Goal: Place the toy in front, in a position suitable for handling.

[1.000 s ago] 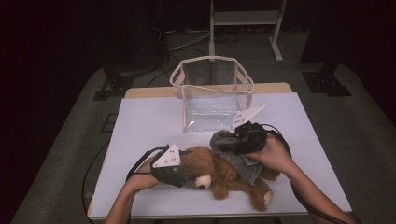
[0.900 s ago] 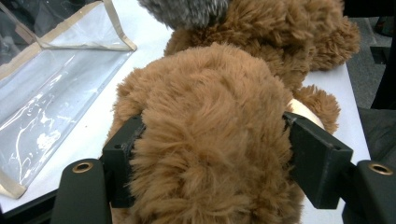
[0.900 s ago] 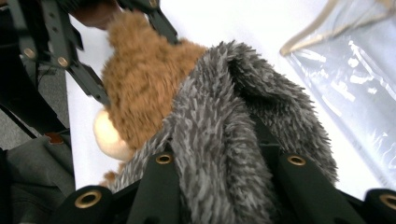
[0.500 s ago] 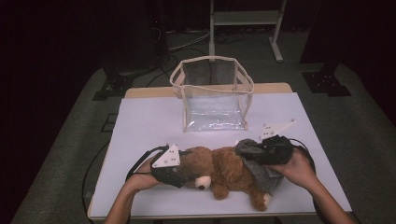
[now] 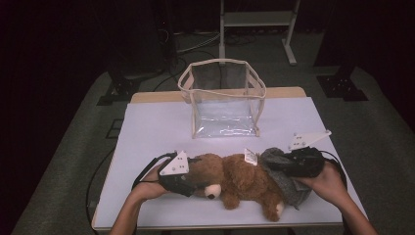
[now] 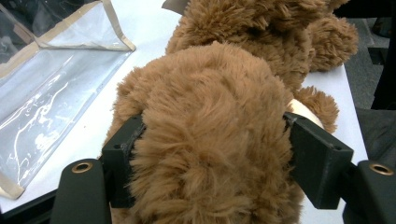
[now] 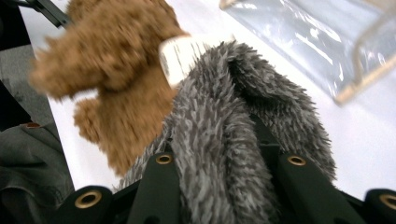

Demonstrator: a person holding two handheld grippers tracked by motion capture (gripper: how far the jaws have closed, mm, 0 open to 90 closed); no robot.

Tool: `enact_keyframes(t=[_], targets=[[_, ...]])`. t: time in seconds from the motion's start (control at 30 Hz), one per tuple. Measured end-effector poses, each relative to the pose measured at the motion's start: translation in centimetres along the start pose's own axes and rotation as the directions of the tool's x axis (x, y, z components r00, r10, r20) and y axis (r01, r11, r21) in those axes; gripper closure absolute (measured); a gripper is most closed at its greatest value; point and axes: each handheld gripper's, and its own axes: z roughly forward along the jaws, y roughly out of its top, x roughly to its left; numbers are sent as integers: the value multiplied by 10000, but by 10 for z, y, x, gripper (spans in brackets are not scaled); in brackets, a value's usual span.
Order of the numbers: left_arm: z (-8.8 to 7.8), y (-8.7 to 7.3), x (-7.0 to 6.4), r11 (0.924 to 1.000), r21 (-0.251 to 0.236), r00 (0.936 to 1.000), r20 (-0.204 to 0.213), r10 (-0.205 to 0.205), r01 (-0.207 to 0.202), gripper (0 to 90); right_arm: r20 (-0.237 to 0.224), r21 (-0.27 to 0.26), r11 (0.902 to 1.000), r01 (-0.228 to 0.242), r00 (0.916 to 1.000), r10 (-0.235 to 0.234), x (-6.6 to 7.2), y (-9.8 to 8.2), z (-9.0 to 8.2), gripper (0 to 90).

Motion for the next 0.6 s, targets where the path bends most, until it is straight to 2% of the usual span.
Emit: enact_keyframes(t=[0.13, 0.23, 0.4, 0.47, 0.6], targets=[[0, 0, -1, 10000, 9, 10000, 15, 17, -17, 287, -131, 55, 9981, 613, 9980, -612, 10, 22, 16, 701], [-1, 1, -1, 9999, 74, 10000, 18, 92, -92, 287, -731, -111, 9977, 664, 9951, -670, 14, 40, 32, 701], [-2, 0, -2, 9994, 247, 9997, 30, 244, -245, 283, -1252, 144, 9931, 1162, 9856, -1135, 31, 58, 62, 700], [-2, 0, -2, 9995, 210, 9997, 44, 229, -230, 283, -1171, 266, 9896, 1416, 9835, -1376, 34, 59, 61, 700], [-2, 0, -2, 9997, 168, 9998, 76, 172, -174, 283, -905, 319, 9932, 1121, 9899, -1089, 27, 48, 46, 700]])
